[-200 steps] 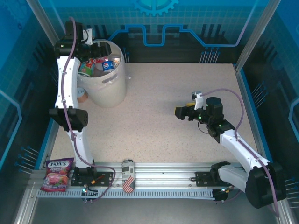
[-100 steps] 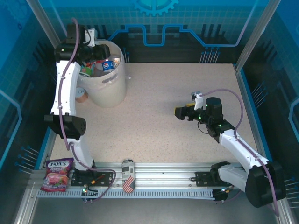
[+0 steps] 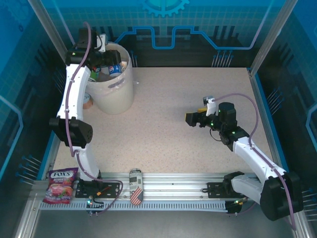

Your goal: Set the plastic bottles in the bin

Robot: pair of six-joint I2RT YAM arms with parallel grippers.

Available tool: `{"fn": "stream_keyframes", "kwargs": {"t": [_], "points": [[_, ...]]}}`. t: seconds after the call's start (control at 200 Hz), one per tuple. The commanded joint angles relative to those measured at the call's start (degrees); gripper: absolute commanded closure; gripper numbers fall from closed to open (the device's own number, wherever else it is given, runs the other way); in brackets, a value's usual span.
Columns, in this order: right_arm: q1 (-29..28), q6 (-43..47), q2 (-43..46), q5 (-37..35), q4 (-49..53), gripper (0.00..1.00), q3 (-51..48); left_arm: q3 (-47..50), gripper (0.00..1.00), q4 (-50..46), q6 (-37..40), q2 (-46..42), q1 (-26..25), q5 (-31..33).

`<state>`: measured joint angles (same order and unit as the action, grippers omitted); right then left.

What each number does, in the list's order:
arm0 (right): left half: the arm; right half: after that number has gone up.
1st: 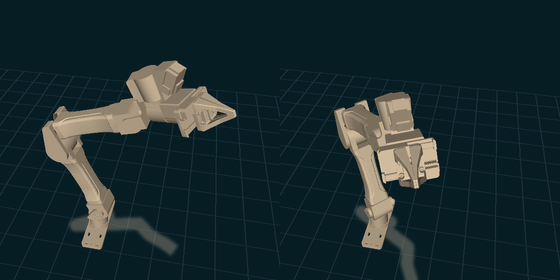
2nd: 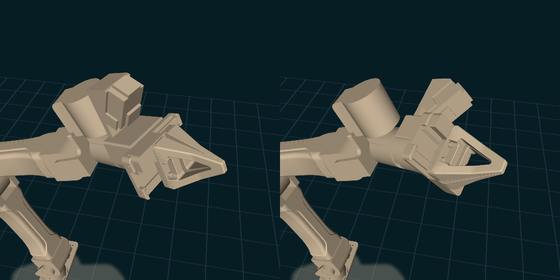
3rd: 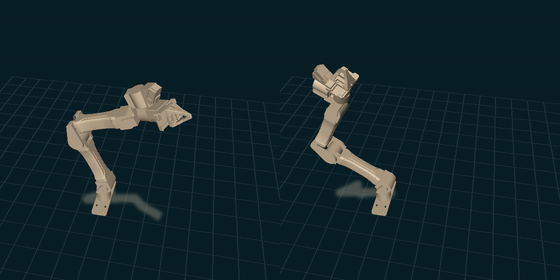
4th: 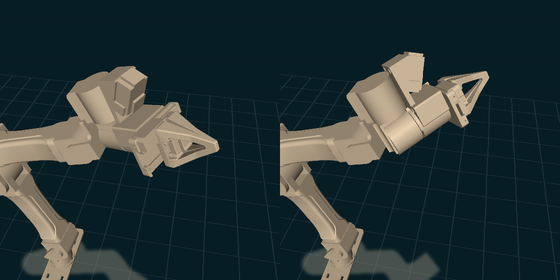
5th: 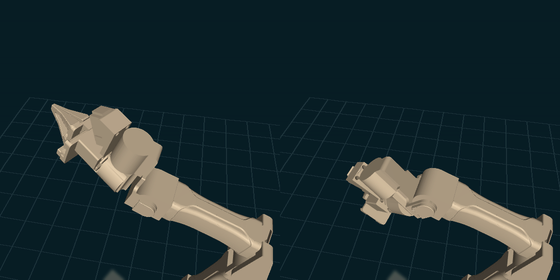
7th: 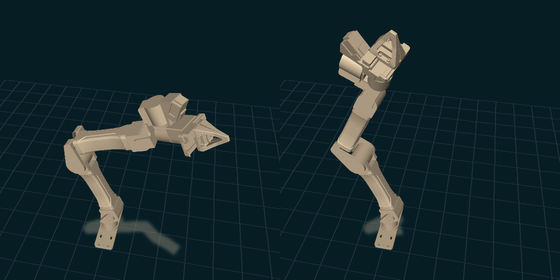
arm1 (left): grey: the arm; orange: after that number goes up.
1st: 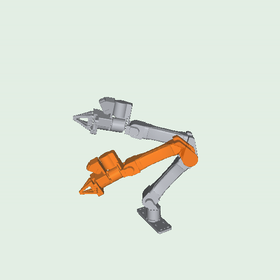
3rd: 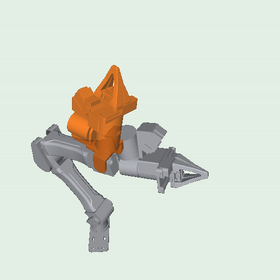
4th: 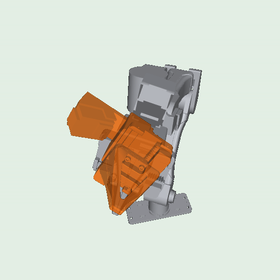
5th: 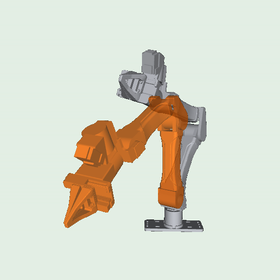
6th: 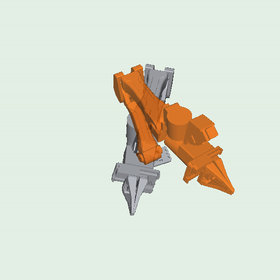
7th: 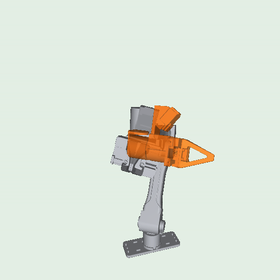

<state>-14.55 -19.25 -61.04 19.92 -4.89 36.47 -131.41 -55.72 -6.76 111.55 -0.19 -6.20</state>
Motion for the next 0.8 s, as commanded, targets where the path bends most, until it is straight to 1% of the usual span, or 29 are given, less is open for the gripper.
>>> {"fn": "stream_keyframes", "kwargs": {"t": [0.0,0.11,0.17,0.21,0.27,0.315,0.45,0.535,0.56,0.65,0.695,0.745,0.795], "points": [[0.67,2.10,-0.90,-0.15,0.49,0.09,3.22,-2.70,0.29,0.03,1.57,-4.35,-0.43,0.82],[0.88,3.51,-1.70,-1.20,1.69,0.09,4.94,-1.37,0.27,0.32,2.49,-8.65,-0.41,2.33],[0.92,4.74,-1.82,-2.49,3.13,0.09,6.22,2.04,0.25,1.77,2.72,-12.48,-0.43,3.23],[1.01,5.69,-1.76,-3.78,4.25,0.09,6.95,5.97,0.22,3.55,2.72,-15.57,-0.43,4.09],[1.12,7.43,-1.50,-6.59,6.41,0.09,7.95,14.55,0.19,7.73,2.69,-22.04,-0.42,5.44],[1.16,8.97,-1.21,-9.34,8.14,0.09,8.63,23.06,0.16,12.34,2.61,-27.57,-0.46,6.28],[2.04,13.10,-0.68,-17.94,12.56,0.09,9.09,45.92,0.13,24.89,-0.37,-44.85,-0.90,7.96],[3.85,13.89,-0.58,-21.03,13.23,0.08,7.98,58.04,0.12,29.04,-3.47,-54.55,-2.26,9.73],[4.68,13.70,-0.60,-21.46,13.15,0.08,7.42,60.74,0.12,28.90,-4.18,-56.95,-3.20,11.44],[7.92,11.71,-0.78,-21.40,10.09,0.08,4.64,68.96,0.08,27.19,-5.13,-62.95,-8.99,19.82],[9.52,10.72,-1.27,-21.37,8.23,0.08,3.14,73.73,0.06,28.04,-5.45,-65.14,-11.57,23.37],[10.59,10.00,-2.07,-22.29,6.12,0.07,1.57,78.77,0.03,29.63,-6.28,-66.94,-12.82,25.19],[11.37,9.55,-3.16,-23.51,3.52,0.06,0.08,84.31,0.02,32.88,-7.28,-68.36,-12.99,25.23]]}}
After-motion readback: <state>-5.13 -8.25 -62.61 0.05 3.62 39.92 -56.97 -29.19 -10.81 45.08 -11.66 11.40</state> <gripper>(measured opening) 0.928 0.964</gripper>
